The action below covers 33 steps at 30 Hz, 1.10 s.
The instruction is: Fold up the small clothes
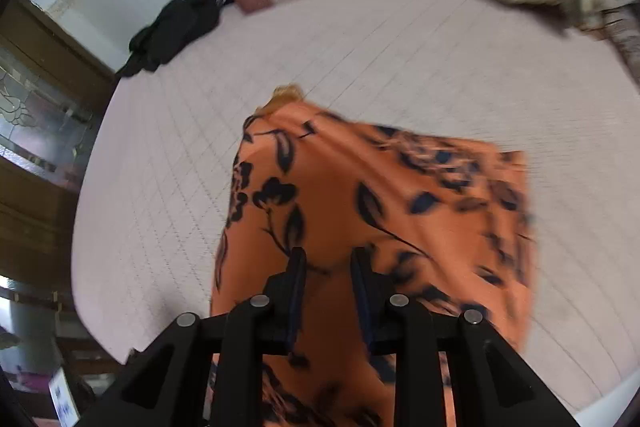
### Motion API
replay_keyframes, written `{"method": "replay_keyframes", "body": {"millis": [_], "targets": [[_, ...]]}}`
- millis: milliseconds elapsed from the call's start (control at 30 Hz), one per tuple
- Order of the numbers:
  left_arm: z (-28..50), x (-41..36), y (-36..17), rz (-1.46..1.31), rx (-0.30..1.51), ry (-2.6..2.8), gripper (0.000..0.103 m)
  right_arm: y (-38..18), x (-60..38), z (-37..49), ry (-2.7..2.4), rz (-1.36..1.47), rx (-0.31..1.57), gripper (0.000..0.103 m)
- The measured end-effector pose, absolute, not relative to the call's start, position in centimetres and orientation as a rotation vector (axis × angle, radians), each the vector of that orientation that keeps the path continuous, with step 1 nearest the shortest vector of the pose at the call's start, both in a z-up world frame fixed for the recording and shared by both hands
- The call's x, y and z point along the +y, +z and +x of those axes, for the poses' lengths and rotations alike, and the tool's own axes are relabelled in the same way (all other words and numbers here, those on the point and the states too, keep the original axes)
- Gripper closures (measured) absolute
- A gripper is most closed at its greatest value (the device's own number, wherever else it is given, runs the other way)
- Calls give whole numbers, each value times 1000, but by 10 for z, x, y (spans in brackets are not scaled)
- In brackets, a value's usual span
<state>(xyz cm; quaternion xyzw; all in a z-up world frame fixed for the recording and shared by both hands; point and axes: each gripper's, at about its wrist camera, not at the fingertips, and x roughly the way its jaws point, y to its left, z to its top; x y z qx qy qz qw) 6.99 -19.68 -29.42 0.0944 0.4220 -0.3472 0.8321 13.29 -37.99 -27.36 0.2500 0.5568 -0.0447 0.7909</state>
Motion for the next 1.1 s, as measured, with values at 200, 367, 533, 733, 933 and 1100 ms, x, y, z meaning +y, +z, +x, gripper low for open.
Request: {"method": "replay_keyframes", "body": {"millis": [200,367,533,733,933,1100], "targets": [[71,-198,-289,217,890,-759,12,-322,-401,149,-93,702,1247,78],[79,-192,-278,187,868,-765,12,-304,-406,129,-131,687,1176,78],[89,-187,-275,151,866,-727,12,-269,-410,78,-180,644,1026,78],[88,-193,-283,164,863,-709,11,-298,-427,39,-235,675,1076,77],[85,-194,-284,177,855,-699,10,-298,-424,17,-186,672,973,77],[87,-197,-285,175,865,-696,10,-301,-426,16,-154,700,960,77]]}}
